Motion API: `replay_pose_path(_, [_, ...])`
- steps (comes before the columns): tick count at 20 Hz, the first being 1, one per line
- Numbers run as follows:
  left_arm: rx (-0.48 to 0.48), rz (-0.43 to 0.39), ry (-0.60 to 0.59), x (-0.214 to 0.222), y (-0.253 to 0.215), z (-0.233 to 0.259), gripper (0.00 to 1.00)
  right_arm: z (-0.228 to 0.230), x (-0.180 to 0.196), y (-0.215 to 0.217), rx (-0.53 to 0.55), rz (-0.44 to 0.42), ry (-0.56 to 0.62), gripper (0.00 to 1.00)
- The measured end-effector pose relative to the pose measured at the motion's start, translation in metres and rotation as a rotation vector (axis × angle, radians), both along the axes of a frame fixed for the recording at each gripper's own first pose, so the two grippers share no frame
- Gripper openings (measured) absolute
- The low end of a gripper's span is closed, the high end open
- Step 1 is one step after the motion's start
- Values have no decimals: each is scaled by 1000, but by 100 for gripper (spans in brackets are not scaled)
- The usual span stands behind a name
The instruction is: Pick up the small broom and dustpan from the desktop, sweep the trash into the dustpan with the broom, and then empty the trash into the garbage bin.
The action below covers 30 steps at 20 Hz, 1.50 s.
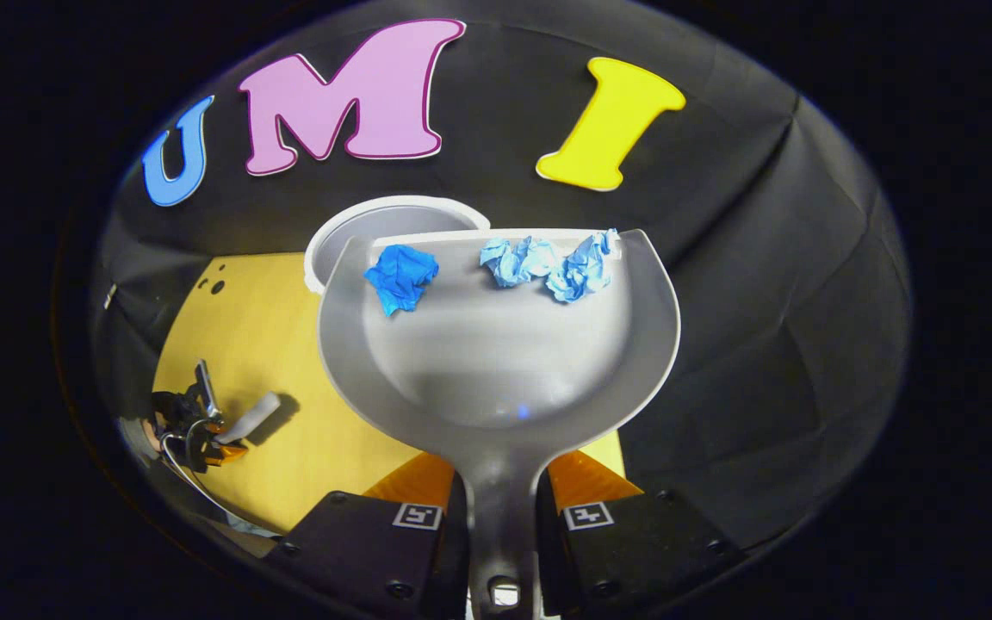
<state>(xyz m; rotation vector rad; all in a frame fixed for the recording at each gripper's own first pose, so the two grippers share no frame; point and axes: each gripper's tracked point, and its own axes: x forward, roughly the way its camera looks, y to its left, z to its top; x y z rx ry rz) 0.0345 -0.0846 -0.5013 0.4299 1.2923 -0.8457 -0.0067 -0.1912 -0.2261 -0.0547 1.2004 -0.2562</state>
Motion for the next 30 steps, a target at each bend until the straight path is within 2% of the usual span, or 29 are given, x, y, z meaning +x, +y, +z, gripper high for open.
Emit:
replay_pose_path(2, [2, -13, 1, -1, 1, 0, 33, -2, 27, -9, -56, 64, 39, 36])
replay_pose_path(3, [-1, -14, 1, 0, 2, 1, 29, -2, 39, -12, -85, 104, 64, 36])
replay_pose_path(8, [-32, 15, 1, -1, 0, 1, 28, -8, 77, -27, -255, 321, 207, 36])
replay_pose_path(11, [-38, 27, 4, -1, 1, 2, 28, -11, 99, -25, -325, 401, 252, 36])
replay_pose_path(15, [-44, 36, 9, -1, 2, 2, 28, -3, 104, -24, -387, 487, 309, 36])
replay_pose_path(16, [-43, 34, 8, -1, 2, 2, 31, -5, 105, -25, -400, 511, 330, 36])
replay_pose_path(18, [-40, 34, 6, -1, 2, 2, 28, -5, 105, -24, -434, 576, 378, 39])
replay_pose_path(19, [-41, 35, 6, -1, 2, 2, 28, -4, 107, -24, -453, 602, 387, 36])
replay_pose_path(23, [-41, 37, 7, -1, 2, 2, 28, -1, 112, -22, -458, 606, 389, 36])
replay_pose_path(24, [-41, 38, 7, -1, 1, 2, 31, 0, 112, -23, -458, 605, 390, 36])
replay_pose_path(25, [-40, 38, 7, -1, 2, 2, 28, 1, 112, -23, -458, 605, 393, 36])
replay_pose_path(30, [-37, 45, 5, 0, 2, 1, 29, 6, 111, -27, -461, 593, 359, 36])
